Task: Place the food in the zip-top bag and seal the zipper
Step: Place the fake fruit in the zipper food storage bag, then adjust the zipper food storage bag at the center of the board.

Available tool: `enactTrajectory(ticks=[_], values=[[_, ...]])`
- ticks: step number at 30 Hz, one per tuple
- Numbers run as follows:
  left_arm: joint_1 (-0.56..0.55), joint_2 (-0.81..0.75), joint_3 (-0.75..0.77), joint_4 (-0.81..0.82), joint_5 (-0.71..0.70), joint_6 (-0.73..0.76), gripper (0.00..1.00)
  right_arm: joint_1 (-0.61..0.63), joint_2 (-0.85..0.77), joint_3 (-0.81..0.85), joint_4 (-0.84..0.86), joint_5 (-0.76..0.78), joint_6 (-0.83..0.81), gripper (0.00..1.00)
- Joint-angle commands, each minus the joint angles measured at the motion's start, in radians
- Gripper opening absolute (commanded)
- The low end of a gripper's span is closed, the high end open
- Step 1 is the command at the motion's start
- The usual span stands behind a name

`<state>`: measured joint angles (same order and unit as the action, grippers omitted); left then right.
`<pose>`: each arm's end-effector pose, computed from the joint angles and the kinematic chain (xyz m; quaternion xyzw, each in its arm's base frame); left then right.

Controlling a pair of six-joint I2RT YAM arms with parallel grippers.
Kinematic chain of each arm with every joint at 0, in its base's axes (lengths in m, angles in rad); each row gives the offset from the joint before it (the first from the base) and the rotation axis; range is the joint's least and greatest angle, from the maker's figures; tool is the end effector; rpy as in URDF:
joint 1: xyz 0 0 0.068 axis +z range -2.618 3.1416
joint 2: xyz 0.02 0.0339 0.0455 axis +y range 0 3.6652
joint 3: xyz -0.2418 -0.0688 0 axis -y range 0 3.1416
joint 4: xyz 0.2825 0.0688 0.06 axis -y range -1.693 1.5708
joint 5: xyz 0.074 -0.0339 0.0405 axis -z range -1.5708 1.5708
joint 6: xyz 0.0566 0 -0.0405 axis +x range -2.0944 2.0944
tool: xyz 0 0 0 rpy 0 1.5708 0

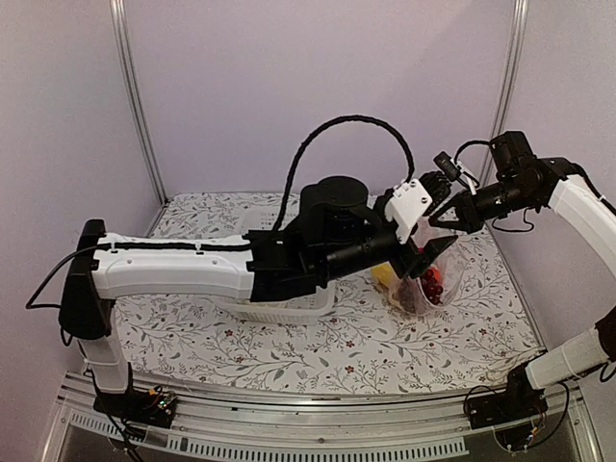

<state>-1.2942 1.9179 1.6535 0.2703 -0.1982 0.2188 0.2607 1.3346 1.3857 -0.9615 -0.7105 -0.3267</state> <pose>0.1528 -0.4973 0.3257 0.4305 0.5584 -0.3015 0.6419 0.2941 0.1167 0.3306 -0.3647 0.8163 0.3188 0.3147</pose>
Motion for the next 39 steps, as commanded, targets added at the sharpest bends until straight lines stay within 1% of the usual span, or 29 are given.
enactTrajectory(ticks=[1, 3, 6, 11, 13, 17, 21, 23, 24, 25, 27, 30, 34, 38, 39], values=[[-0.034, -0.099, 0.022, -0.278, 0.257, 0.004, 0.67, 0.003, -0.001, 0.016, 0.016, 0.020, 0.004, 0.00], [-0.039, -0.084, 0.041, -0.406, 0.295, 0.014, 0.63, 0.003, -0.007, 0.006, 0.013, 0.017, -0.004, 0.00], [-0.053, -0.018, 0.078, -0.542, 0.246, 0.056, 0.63, 0.003, -0.026, -0.015, 0.009, -0.002, -0.016, 0.00], [-0.072, 0.138, 0.239, -0.738, 0.216, 0.092, 0.61, 0.002, -0.053, -0.043, 0.005, 0.003, -0.023, 0.00], [-0.077, 0.200, 0.314, -0.764, 0.202, 0.090, 0.61, 0.002, -0.059, -0.058, 0.008, 0.004, -0.023, 0.00], [-0.088, 0.304, 0.398, -0.784, 0.133, 0.114, 0.64, 0.002, -0.069, -0.082, 0.013, 0.008, -0.024, 0.00], [-0.096, 0.406, 0.494, -0.809, -0.044, 0.145, 0.61, 0.002, -0.080, -0.107, 0.019, 0.006, -0.024, 0.00], [-0.100, 0.433, 0.515, -0.813, -0.114, 0.168, 0.52, 0.002, -0.076, -0.107, 0.011, 0.006, -0.027, 0.00], [-0.100, 0.441, 0.523, -0.815, -0.147, 0.176, 0.45, 0.003, -0.075, -0.105, 0.009, 0.006, -0.028, 0.00], [-0.100, 0.445, 0.528, -0.818, -0.159, 0.181, 0.35, 0.003, -0.075, -0.104, 0.009, 0.006, -0.029, 0.00], [-0.102, 0.437, 0.534, -0.824, -0.175, 0.190, 0.21, 0.003, -0.076, -0.098, 0.009, 0.011, -0.031, 0.00], [-0.103, 0.401, 0.540, -0.829, -0.208, 0.206, 0.09, 0.002, -0.064, -0.060, -0.010, 0.030, -0.037, 0.00], [-0.104, 0.315, 0.532, -0.778, -0.275, 0.230, 0.06, 0.002, -0.060, 0.028, -0.029, 0.090, -0.041, 0.00], [-0.101, 0.252, 0.452, -0.630, -0.363, 0.272, 0.03, 0.003, -0.067, 0.076, -0.024, 0.114, -0.026, 0.00], [-0.097, 0.244, 0.433, -0.603, -0.365, 0.279, 0.03, 0.002, -0.069, 0.072, -0.021, 0.112, -0.021, 0.00]])
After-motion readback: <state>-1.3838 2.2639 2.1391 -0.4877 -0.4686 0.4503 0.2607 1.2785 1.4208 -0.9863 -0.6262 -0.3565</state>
